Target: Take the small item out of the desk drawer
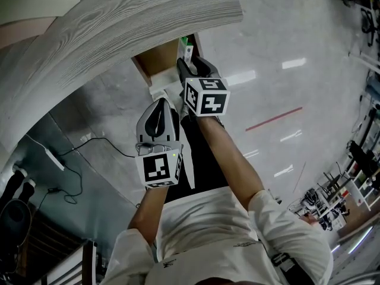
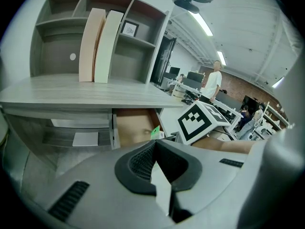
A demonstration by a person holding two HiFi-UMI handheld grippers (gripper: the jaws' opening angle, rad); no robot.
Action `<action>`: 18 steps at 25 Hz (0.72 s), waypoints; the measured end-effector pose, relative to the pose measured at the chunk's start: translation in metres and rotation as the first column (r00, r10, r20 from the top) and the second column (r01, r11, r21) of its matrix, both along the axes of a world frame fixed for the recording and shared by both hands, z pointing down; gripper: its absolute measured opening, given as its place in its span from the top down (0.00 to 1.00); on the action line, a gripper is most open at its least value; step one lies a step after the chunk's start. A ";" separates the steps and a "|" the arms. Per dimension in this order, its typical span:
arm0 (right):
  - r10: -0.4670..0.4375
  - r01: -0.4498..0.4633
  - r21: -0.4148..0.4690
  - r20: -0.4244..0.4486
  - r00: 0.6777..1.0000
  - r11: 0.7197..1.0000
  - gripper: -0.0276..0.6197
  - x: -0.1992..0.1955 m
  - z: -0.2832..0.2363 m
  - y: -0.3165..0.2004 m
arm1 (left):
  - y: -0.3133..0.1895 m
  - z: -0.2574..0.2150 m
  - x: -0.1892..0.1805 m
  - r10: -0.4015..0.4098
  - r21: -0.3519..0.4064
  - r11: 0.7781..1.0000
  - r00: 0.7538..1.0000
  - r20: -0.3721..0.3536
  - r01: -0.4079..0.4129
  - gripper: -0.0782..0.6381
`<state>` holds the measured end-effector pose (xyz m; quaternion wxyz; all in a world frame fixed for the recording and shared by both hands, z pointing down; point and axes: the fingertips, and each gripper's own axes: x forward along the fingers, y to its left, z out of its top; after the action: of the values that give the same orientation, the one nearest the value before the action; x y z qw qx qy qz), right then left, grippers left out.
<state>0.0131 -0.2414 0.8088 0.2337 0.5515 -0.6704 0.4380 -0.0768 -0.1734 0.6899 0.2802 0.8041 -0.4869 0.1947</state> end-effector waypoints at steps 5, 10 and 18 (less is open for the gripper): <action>0.014 -0.014 -0.020 -0.018 1.000 1.000 0.67 0.000 0.003 -0.002 | 0.002 0.002 -0.004 -0.001 -0.007 1.000 1.000 0.011 0.001 0.87; 0.014 -0.015 -0.026 -0.041 0.999 1.000 0.76 0.002 0.006 -0.002 | 0.003 0.005 -0.006 0.000 -0.010 1.000 1.000 0.010 0.001 0.87; 0.005 -0.005 0.008 -0.016 1.000 1.000 0.78 0.001 -0.013 0.010 | 0.019 -0.005 -0.008 0.003 0.001 1.000 1.000 0.018 -0.003 0.87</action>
<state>0.0142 -0.2318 0.7955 0.2357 0.5576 -0.6688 0.4315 -0.0845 -0.1544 0.6854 0.2751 0.8032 -0.4882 0.2020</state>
